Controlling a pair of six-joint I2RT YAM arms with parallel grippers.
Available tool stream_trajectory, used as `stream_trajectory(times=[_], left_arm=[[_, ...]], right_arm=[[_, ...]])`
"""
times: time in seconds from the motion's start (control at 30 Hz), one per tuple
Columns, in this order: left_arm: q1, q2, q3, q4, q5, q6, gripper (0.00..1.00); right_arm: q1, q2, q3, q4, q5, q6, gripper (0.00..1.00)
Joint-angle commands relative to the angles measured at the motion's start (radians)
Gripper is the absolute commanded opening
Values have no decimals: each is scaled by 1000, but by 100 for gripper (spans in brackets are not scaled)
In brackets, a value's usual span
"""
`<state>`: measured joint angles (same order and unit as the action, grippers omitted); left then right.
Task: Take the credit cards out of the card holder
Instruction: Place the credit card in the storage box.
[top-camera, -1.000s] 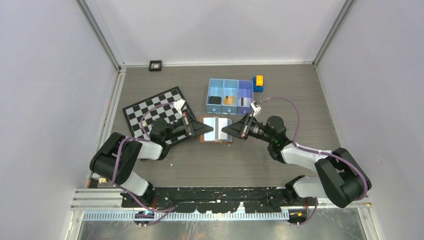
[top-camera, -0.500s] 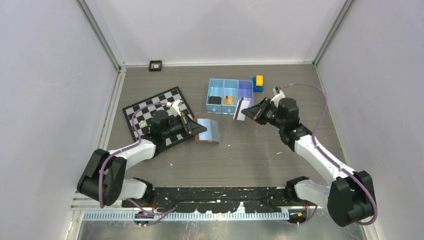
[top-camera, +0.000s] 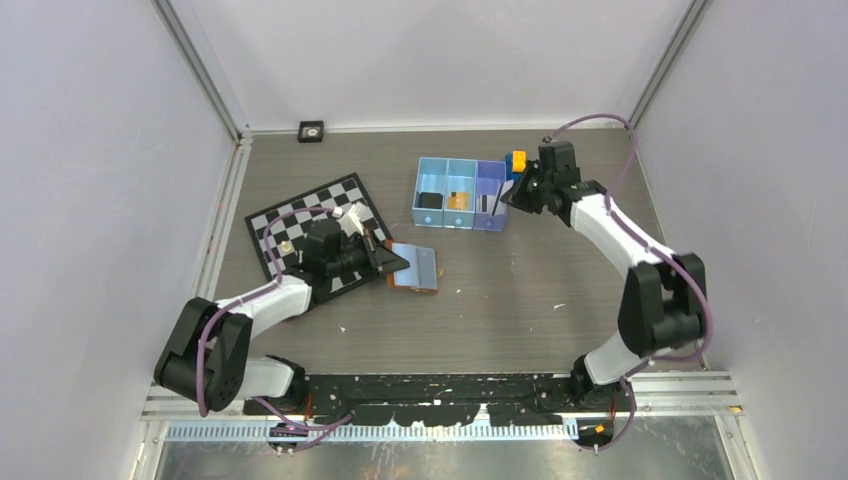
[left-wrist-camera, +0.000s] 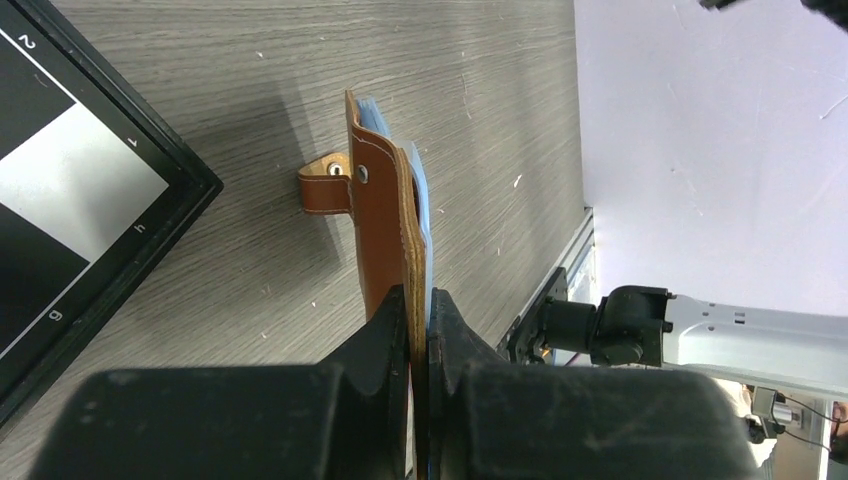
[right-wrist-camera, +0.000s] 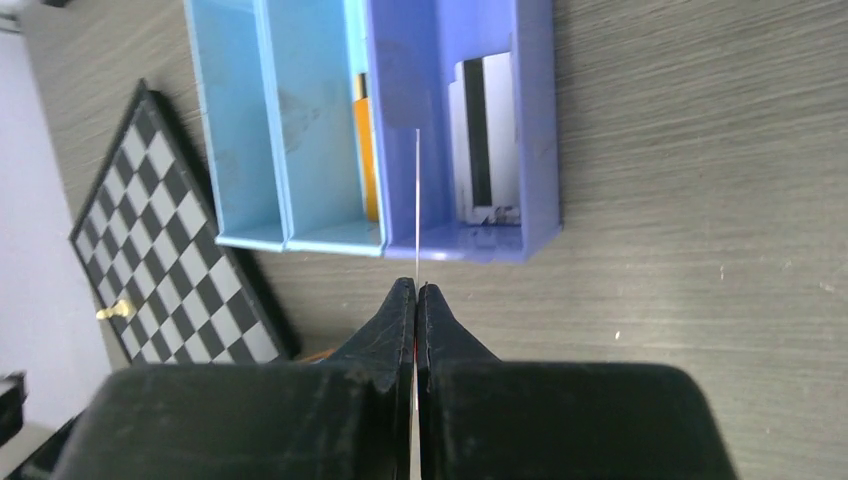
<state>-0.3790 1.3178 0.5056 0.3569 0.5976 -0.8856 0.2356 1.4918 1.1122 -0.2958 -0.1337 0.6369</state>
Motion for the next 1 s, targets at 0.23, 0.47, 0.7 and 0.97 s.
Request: stream_trajectory(times=[0.23,0.47,0.7,0.97], left_arm=[[3,8,43,-14,-7,17,0],[3,21,44,-6,3,9,0],[3,24,44,-3,9,6,0],[3,25,45,-9,6,8,0]], right_arm=[[-22,285,268,-89,-79,-62,0],[-21,353,357,-107,-84,-99,1],[-21,428,419,-158,-142,-130,0],[-19,458,399,-101,-193,-95,0]])
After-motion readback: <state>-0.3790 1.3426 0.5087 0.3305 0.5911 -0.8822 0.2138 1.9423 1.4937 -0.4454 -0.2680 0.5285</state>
